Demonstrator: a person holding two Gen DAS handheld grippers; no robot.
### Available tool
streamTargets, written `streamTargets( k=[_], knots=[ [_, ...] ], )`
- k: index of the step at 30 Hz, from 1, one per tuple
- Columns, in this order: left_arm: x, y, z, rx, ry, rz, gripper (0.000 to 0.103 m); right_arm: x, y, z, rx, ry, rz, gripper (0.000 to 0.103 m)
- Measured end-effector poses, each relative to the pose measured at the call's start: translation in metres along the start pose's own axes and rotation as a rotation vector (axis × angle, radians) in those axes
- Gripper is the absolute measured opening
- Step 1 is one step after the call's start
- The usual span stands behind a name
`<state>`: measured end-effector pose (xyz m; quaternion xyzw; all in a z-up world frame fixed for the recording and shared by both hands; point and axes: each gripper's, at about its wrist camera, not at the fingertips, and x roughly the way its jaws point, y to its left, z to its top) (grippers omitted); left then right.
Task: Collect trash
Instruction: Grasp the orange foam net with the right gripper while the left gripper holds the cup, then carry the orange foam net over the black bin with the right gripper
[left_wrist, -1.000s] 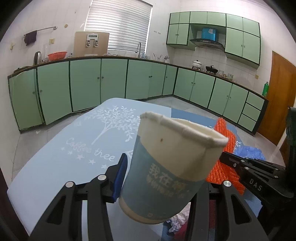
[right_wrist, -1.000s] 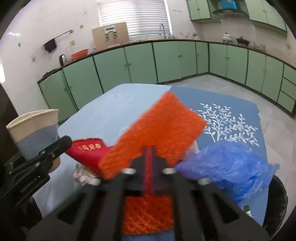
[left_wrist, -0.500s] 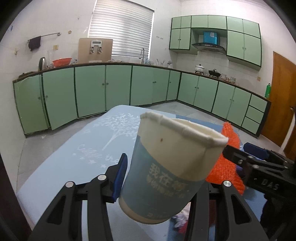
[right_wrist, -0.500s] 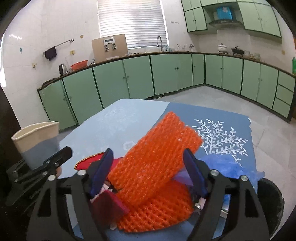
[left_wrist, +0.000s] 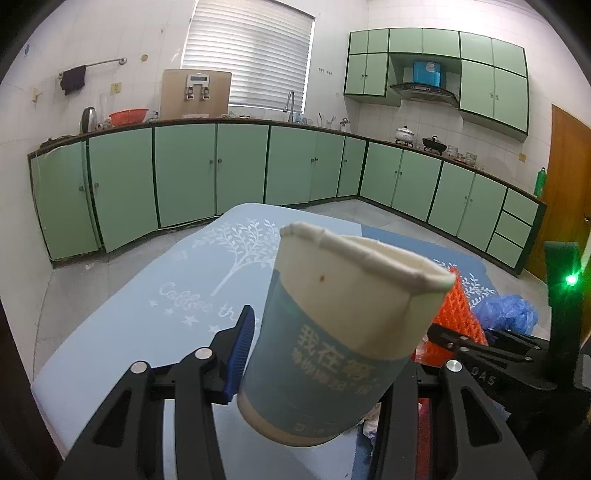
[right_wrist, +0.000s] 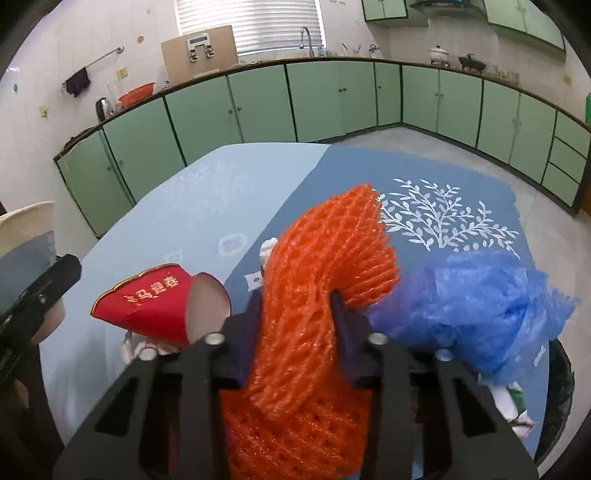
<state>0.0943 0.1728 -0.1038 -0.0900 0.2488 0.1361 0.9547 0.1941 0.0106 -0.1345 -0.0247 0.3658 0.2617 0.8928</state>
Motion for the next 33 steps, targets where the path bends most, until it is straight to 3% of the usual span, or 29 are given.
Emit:
streamTargets(
  k=[9, 12, 19, 26, 31, 33],
  knots=[
    [-0.013, -0.006, 0.011, 0.014, -0.041, -0.027, 0.046, -0.059, 0.001, 0.019, 0.021, -0.169, 0.154, 0.030],
    [-0.024, -0.013, 0.018, 0.021, -0.072, -0.043, 0.046, -0.074, 0.003, 0.025, 0.007, -0.200, 0.157, 0.031],
    [-0.032, -0.025, 0.020, 0.028, -0.084, -0.066, 0.046, -0.064, -0.005, 0.009, -0.027, -0.089, 0.094, 0.044],
    [-0.031, -0.033, 0.015, 0.039, -0.064, -0.071, 0.046, -0.068, -0.010, -0.011, -0.041, -0.050, 0.073, 0.052],
    [-0.030, -0.036, 0.015, 0.046, -0.064, -0.078, 0.046, -0.078, -0.017, -0.014, -0.026, -0.059, 0.082, 0.050],
    [-0.030, -0.038, 0.014, 0.050, -0.063, -0.083, 0.046, -0.084, -0.018, -0.014, -0.028, -0.062, 0.088, 0.041]
  ],
)
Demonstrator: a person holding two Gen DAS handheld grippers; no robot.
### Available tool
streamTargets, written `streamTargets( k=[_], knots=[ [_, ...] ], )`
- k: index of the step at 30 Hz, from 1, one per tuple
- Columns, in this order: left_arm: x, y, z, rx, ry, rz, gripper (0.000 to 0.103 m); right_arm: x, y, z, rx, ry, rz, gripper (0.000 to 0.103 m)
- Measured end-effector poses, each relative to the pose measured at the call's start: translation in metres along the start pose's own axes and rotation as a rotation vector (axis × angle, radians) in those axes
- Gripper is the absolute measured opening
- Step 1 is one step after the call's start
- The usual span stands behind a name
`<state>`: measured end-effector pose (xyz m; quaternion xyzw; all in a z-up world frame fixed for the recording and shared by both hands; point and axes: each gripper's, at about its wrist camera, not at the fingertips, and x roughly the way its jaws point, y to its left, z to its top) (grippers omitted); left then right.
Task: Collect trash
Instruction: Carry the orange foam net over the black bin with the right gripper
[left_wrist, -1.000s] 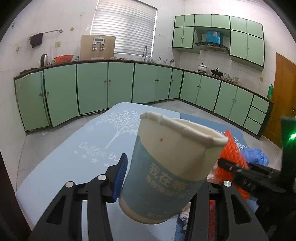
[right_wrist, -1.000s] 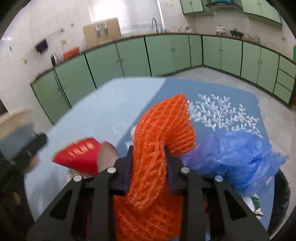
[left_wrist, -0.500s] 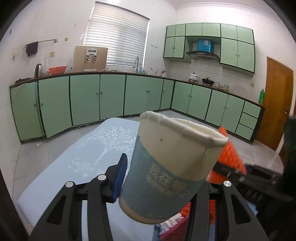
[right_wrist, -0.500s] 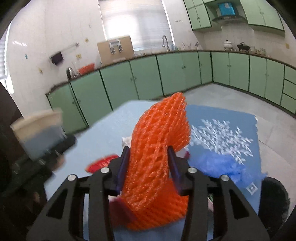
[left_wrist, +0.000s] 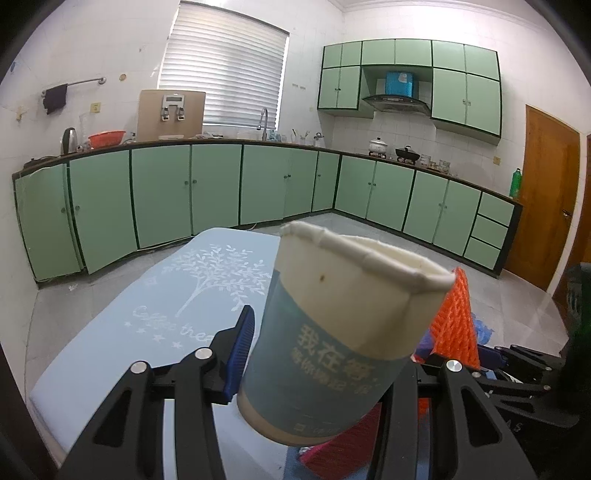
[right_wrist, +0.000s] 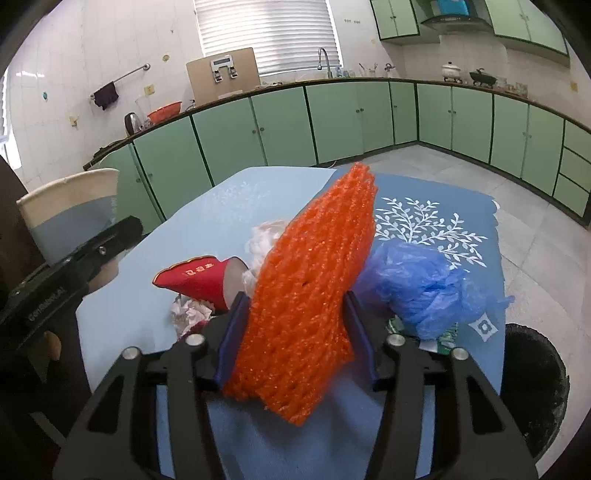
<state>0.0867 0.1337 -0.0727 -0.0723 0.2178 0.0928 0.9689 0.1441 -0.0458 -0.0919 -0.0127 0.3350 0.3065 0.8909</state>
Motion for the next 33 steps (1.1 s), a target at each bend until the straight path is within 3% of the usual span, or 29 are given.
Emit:
streamTargets(
  k=[5, 14, 23, 33],
  knots=[
    [-0.004, -0.012, 0.003, 0.010, -0.008, -0.028, 0.046, -0.022, -0.004, 0.005, 0.016, -0.044, 0.047, 0.027],
    [-0.012, -0.053, 0.015, 0.047, -0.029, -0.131, 0.046, -0.079, -0.024, 0.017, 0.042, -0.169, 0.039, 0.025],
    [-0.005, -0.124, 0.017, 0.081, -0.010, -0.282, 0.046, -0.130, -0.086, 0.002, 0.100, -0.214, -0.115, 0.025],
    [0.019, -0.232, 0.000, 0.159, 0.052, -0.447, 0.046, -0.164, -0.184, -0.046, 0.220, -0.200, -0.325, 0.025]
  ],
)
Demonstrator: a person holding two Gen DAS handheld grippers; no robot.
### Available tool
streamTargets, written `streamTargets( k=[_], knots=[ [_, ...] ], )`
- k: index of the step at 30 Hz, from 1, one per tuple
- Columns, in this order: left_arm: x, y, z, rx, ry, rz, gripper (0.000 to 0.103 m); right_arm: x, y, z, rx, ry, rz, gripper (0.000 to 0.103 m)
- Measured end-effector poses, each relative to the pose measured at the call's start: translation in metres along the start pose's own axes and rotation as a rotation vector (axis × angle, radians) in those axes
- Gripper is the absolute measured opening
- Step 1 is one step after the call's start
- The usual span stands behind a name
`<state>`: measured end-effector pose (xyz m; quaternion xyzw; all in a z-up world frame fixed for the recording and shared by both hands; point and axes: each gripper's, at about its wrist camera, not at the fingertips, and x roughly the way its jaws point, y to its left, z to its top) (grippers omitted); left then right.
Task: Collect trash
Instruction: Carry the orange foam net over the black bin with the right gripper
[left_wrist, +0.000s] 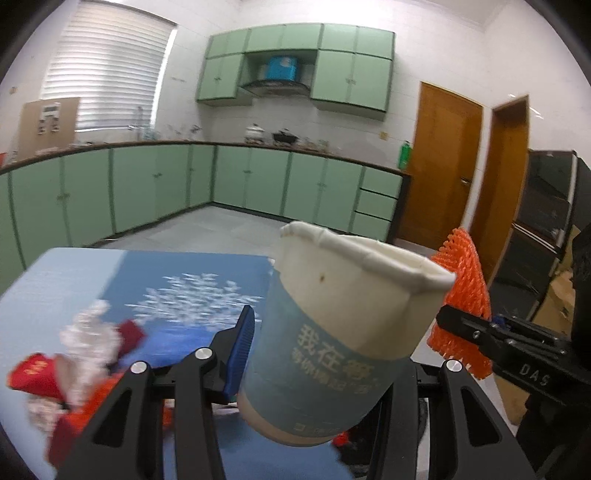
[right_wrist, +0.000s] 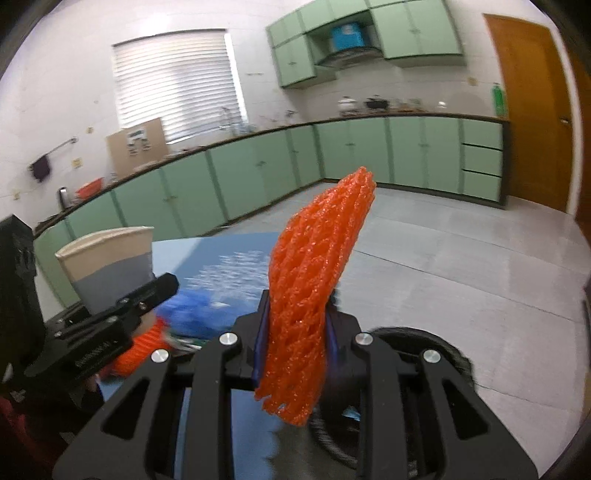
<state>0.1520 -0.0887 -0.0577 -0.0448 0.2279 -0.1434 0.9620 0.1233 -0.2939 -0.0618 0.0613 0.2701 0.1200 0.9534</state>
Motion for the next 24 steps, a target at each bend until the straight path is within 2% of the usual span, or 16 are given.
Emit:
streamTargets(
  k=[7, 14, 19, 20, 21, 23, 24],
  knots=[
    [0.052, -0.043, -0.016, 0.035, 0.071, -0.066, 0.046, 0.022, -0.061, -0.024, 0.062, 0.054, -0.088, 0.025],
    [0.102, -0.061, -0.029, 0.045, 0.153, -0.092, 0.046, 0.060, -0.101, -0.046, 0.100, 0.130, -0.140, 0.025],
    [0.134, -0.076, -0.034, 0.052, 0.197, -0.120, 0.047, 0.087, -0.119, -0.051, 0.111, 0.177, -0.160, 0.034],
    [0.137, -0.078, -0.034, 0.056, 0.203, -0.123, 0.048, 0.091, -0.122, -0.053, 0.114, 0.185, -0.167, 0.043],
    [0.140, -0.080, -0.034, 0.059, 0.208, -0.126, 0.052, 0.094, -0.126, -0.054, 0.117, 0.190, -0.176, 0.050],
    [0.142, -0.081, -0.035, 0.059, 0.206, -0.132, 0.066, 0.098, -0.132, -0.058, 0.121, 0.194, -0.193, 0.059],
    [0.142, -0.081, -0.035, 0.058, 0.204, -0.132, 0.067, 0.100, -0.134, -0.058, 0.122, 0.196, -0.199, 0.062]
  ],
)
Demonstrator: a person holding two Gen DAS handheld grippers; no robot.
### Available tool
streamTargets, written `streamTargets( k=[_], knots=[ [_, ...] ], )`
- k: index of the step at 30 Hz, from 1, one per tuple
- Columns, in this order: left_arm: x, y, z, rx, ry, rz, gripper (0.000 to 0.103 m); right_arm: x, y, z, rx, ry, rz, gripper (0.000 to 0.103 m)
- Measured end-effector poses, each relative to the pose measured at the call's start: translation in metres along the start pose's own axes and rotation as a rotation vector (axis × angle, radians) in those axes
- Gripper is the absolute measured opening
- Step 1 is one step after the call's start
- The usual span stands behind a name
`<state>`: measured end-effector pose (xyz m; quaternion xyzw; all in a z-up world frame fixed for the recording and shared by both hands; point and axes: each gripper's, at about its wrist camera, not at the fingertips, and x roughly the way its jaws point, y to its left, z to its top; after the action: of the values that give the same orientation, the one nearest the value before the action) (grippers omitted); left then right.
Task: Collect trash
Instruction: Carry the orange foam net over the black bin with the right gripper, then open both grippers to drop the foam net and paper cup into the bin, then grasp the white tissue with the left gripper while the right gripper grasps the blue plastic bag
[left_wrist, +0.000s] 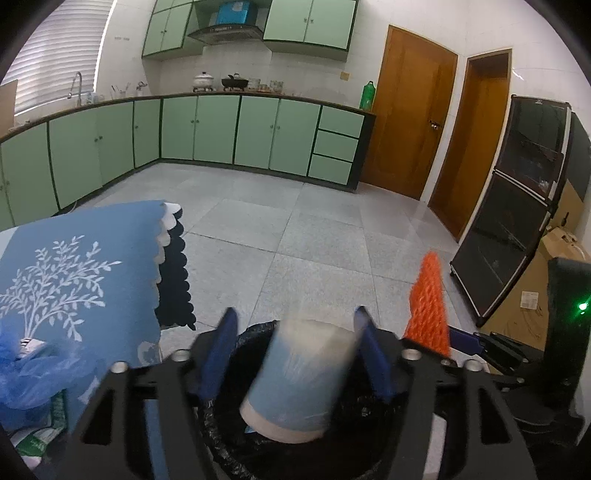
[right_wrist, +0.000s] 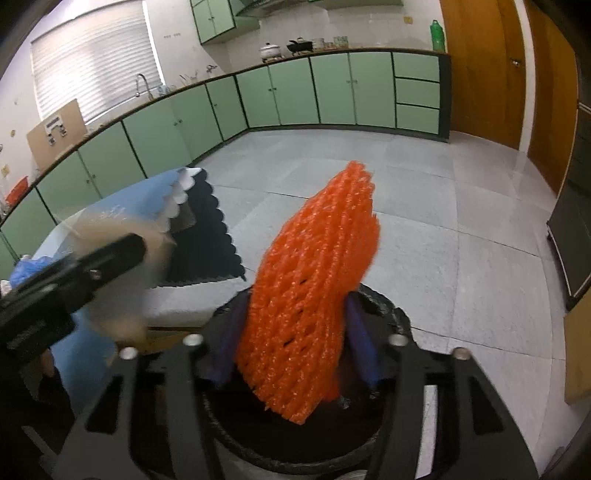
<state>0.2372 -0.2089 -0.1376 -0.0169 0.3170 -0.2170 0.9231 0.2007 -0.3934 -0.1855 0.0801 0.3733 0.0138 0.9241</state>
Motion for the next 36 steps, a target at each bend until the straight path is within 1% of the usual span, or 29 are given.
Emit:
streamTargets(
  k=[4, 6, 8, 11, 13, 15, 18, 22, 27, 33, 36],
  knots=[
    [0.004, 0.003, 0.002, -0.012, 0.009, -0.002, 0.067, 0.005, -0.008, -0.002, 0.012, 0.003, -0.019, 0.069],
    [0.001, 0.005, 0.003, -0.019, 0.007, 0.002, 0.067, 0.004, -0.010, -0.003, 0.018, -0.003, -0.029, 0.082],
    [-0.006, 0.007, 0.007, -0.022, -0.006, 0.006, 0.068, 0.000, -0.007, -0.001, 0.019, -0.014, -0.037, 0.086],
    [-0.020, 0.012, 0.014, -0.026, -0.029, 0.016, 0.070, -0.011, 0.002, 0.003, 0.025, -0.034, -0.024, 0.088],
    [-0.036, 0.018, 0.017, -0.026, -0.056, 0.027, 0.072, -0.022, 0.014, 0.007, 0.024, -0.059, -0.015, 0.089],
    [-0.060, 0.026, 0.019, -0.023, -0.095, 0.053, 0.073, -0.034, 0.027, 0.007, 0.011, -0.085, 0.000, 0.090],
    [-0.089, 0.039, 0.017, -0.032, -0.131, 0.089, 0.075, -0.048, 0.049, 0.010, -0.004, -0.116, 0.027, 0.090],
    [-0.132, 0.066, 0.006, -0.045, -0.176, 0.174, 0.075, -0.062, 0.090, 0.010, -0.031, -0.160, 0.075, 0.090],
    [-0.182, 0.107, -0.009, -0.048, -0.212, 0.315, 0.075, -0.070, 0.140, 0.008, -0.079, -0.195, 0.140, 0.090],
    [-0.219, 0.146, -0.028, -0.072, -0.224, 0.438, 0.075, -0.074, 0.203, 0.006, -0.138, -0.217, 0.242, 0.090],
    [-0.232, 0.168, -0.038, -0.091, -0.219, 0.491, 0.075, -0.070, 0.228, 0.005, -0.173, -0.210, 0.269, 0.090]
  ],
)
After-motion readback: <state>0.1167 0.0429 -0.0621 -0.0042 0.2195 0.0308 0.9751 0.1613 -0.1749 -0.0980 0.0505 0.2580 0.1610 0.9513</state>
